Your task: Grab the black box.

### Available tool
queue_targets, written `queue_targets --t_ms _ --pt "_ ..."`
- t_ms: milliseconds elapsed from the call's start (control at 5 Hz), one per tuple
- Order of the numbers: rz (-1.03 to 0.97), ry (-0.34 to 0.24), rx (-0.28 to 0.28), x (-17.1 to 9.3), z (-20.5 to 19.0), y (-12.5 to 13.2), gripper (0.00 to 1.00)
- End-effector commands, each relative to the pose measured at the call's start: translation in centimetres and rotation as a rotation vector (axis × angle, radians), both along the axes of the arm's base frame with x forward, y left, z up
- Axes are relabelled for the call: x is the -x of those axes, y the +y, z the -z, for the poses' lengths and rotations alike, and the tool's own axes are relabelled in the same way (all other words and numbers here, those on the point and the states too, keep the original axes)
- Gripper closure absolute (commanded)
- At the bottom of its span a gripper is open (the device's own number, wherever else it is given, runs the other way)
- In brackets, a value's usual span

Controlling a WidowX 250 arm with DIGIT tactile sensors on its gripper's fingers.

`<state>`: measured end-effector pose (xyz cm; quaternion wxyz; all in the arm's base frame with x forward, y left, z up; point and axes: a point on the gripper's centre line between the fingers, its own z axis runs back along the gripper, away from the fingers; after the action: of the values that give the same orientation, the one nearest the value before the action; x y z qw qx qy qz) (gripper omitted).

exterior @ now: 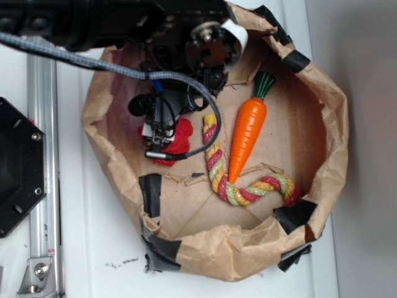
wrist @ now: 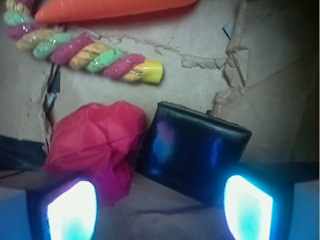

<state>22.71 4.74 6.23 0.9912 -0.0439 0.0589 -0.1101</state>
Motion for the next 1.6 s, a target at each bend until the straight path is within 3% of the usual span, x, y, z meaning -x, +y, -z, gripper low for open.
queue_targets --t_ms 0,200,400,800,1000,1200,1400 --pt "-0.412 -0.162 0.151 0.0 -2.6 -1.2 0.00" --pt "-0.496 -0.166 0.184 -0.8 -3.0 -1.4 0.00" --pt "-0.303 -0.100 0.116 -0.9 -2.5 -1.4 0.00" --pt "0.211 -0.015 -0.145 -1.8 -1.6 -2.1 0.00" --pt "0.452 -0.108 -0.111 -1.1 -3.0 -2.1 0.00" --pt "0.443 -0.156 -0.145 -0.2 -2.5 -0.4 0.00" --pt "0.443 -0.156 -0.145 -0.2 -2.5 -0.4 0.00"
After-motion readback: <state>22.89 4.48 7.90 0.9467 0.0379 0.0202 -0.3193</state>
